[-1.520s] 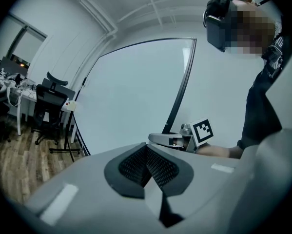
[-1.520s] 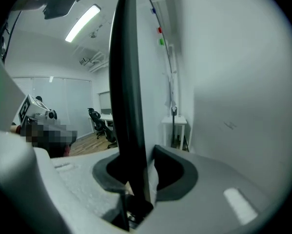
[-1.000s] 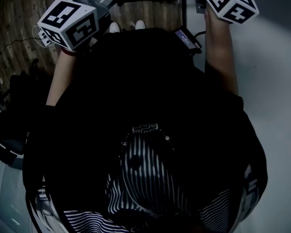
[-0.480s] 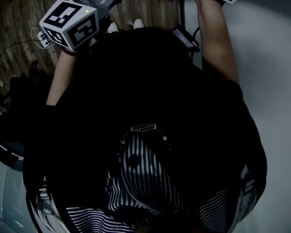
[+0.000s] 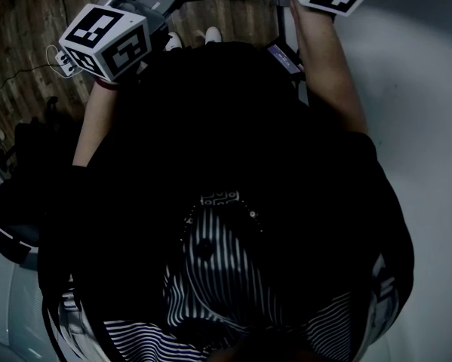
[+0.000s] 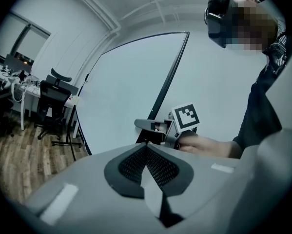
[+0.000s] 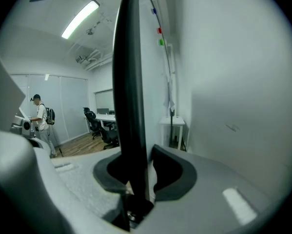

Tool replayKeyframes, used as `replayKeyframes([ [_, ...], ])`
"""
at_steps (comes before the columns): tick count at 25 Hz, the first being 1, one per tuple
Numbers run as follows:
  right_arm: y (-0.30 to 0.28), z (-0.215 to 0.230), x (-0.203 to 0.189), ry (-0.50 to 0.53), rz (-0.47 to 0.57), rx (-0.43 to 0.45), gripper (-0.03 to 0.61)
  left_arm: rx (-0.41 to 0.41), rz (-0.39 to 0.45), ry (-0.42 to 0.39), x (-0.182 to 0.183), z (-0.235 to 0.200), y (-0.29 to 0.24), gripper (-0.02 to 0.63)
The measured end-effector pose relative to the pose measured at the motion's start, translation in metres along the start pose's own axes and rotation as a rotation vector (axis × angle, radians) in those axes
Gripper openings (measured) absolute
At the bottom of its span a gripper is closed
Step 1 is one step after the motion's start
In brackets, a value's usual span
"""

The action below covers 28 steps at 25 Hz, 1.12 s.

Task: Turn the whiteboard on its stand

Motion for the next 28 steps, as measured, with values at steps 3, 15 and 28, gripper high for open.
replayKeyframes([
  [3,0.003,-0.022,0.0,0.014,0.004,0.021,0.12,-0.007,0.011,-0.005,0.007,0.003,0.0,0.002],
  [15,0.018,-0.058,-0.019,0.018,-0.012,0.029,0.13,0.038,0.02,-0.028,-0.005,-0.001,0.016,0.002],
  [28,0.082,-0.05,-0.03,-0.071,-0.026,0.289,0.152,0.011,0.037,-0.076,0.007,-0.001,0.023,0.002],
])
Point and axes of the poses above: the fingertips, and each gripper's own axes: y backward along the fingers, z to its right, x out of its top, the point moved 7 cm from there along y, backward along the fingers
